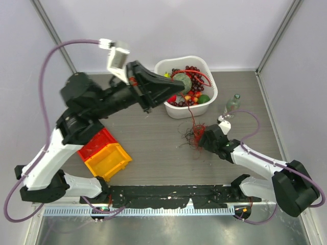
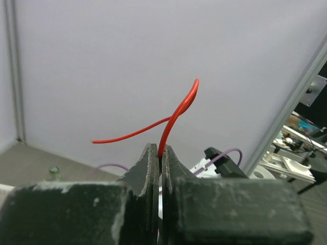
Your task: Untangle the cables
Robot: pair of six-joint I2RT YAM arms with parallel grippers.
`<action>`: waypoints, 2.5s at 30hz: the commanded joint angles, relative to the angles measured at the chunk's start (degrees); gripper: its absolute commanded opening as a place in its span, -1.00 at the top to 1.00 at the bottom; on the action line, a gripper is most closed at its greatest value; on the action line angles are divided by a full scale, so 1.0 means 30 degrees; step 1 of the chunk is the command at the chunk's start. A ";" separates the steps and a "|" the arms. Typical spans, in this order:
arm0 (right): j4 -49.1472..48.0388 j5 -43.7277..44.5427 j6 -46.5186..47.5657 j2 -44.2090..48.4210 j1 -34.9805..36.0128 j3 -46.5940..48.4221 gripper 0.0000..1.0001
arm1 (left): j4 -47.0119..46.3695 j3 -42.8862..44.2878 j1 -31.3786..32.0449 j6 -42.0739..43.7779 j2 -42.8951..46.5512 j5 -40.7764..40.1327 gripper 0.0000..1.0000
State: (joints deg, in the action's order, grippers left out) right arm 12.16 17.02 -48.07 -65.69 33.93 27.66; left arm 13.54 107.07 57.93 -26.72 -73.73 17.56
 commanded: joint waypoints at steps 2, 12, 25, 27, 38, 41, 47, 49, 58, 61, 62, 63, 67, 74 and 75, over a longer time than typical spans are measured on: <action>0.0750 0.2150 -0.0207 0.1649 -0.1698 -0.0577 -0.29 | 0.0348 0.1167 -0.0063 0.3190 0.2340 -0.3474 1.00; 0.1748 0.3062 0.1756 0.0983 -0.4510 0.0184 -0.35 | 0.3480 0.4792 -0.0063 0.6793 0.2577 -0.8983 1.00; 0.0517 0.0015 0.4510 0.1800 -0.5657 -0.0196 -0.35 | 0.4103 0.0151 -0.0063 0.6300 0.2370 -1.1360 1.00; 0.0311 -0.0105 0.4570 0.1712 -0.5657 -0.0313 -0.35 | 0.3808 -0.1434 -0.0092 0.5979 0.2488 -1.1887 1.00; -0.0363 -0.0368 0.4628 0.1243 -0.5657 -0.0577 -0.35 | 0.5764 -1.1217 -0.0150 0.2260 0.4744 -1.7129 1.00; -0.0567 -0.0603 0.4687 0.1301 -0.5657 -0.0723 -0.34 | 0.6823 -1.3591 -0.0792 0.0386 0.4249 -1.7604 1.00; -0.0656 -0.0896 0.4716 0.1243 -0.5657 -0.0782 -0.34 | 0.5188 -1.6555 -0.3164 -0.2136 0.1733 -1.4002 1.00; -0.0685 -0.1013 0.4716 0.1126 -0.5628 -0.0782 -0.34 | 0.4308 -1.6909 -0.3547 -0.2284 0.0503 -1.3649 1.00; -0.0774 -0.1131 0.4891 0.0863 -0.5657 -0.0637 -0.34 | 0.3777 -1.4510 -0.4369 -0.2929 -0.6295 -1.2273 1.00; -0.0744 -0.1218 0.4950 0.0745 -0.5657 -0.0577 -0.34 | 0.3661 -1.4039 -0.4369 -0.3134 -0.7644 -1.2269 1.00; -0.0773 -0.1219 0.4951 0.0861 -0.5657 -0.0664 -0.33 | 0.3660 -1.3980 -0.4398 -0.3134 -0.7880 -1.2386 1.00; -0.0889 -0.1364 0.4922 0.0949 -0.5657 -0.0752 -0.33 | 0.3602 -1.3980 -0.4398 -0.3105 -0.8028 -1.2503 0.94; -0.1037 -0.1483 0.5009 0.1330 -0.5657 -0.0900 -0.33 | 0.3193 -1.4243 -0.4398 -0.3017 -0.8409 -1.2039 0.30; -0.1154 -0.1570 0.5010 0.1565 -0.5657 -0.0988 -0.33 | 0.2547 -1.4244 -0.4398 -0.2461 -0.9346 -1.1391 -0.07; -0.1154 -0.1570 0.5067 0.1536 -0.5657 -0.0988 -0.33 | 0.2547 -1.4040 -0.4398 -0.2373 -0.9667 -1.1362 -0.08</action>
State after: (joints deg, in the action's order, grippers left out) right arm 10.98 12.27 -33.65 -62.37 17.02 25.15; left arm 23.92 62.81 44.97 -35.27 -100.62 -17.32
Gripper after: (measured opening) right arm 0.667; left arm 0.529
